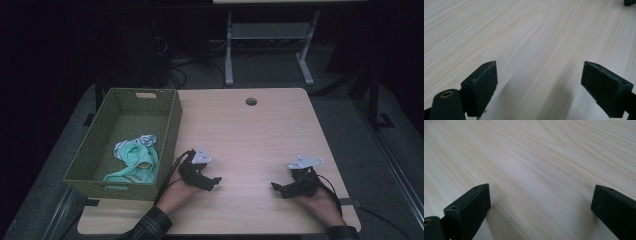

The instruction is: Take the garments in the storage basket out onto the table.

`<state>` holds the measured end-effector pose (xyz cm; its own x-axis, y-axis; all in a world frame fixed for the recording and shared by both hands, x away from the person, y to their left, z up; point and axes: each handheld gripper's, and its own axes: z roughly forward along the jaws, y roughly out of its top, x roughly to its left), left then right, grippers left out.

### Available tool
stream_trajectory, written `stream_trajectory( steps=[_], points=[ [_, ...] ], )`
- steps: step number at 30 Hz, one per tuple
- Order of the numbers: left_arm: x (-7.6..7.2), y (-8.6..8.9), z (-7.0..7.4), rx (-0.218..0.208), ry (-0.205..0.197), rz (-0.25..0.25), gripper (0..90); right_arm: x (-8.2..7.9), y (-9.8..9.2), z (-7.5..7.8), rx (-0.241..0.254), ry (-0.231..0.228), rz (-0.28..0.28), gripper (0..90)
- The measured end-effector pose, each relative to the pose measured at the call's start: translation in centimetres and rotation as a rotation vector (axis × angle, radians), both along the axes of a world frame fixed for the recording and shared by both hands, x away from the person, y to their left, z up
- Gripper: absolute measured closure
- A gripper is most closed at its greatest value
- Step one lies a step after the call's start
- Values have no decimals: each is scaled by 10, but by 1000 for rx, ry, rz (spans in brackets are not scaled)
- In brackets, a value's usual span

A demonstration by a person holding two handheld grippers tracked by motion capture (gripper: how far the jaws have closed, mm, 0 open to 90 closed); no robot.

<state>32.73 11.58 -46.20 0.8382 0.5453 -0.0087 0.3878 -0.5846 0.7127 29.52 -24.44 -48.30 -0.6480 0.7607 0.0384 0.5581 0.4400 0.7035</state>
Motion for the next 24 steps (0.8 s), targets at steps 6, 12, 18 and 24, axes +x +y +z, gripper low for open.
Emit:
stream_trajectory(
  steps=[6, 12, 18, 24],
  points=[
    [-1, 1, 4, -8, -7, -2, 134, 0, 0, 0, 0, 0, 0, 23],
    [0, 1, 8, -9, -4, -4, 135, 0, 0, 0, 0, 0, 0, 23],
    [-1, 0, 11, -1, 13, -3, 135, 0, 0, 0, 0, 0, 0, 22],
    [-1, 0, 14, 0, 8, 0, 135, 0, 0, 0, 0, 0, 0, 23]
  ],
)
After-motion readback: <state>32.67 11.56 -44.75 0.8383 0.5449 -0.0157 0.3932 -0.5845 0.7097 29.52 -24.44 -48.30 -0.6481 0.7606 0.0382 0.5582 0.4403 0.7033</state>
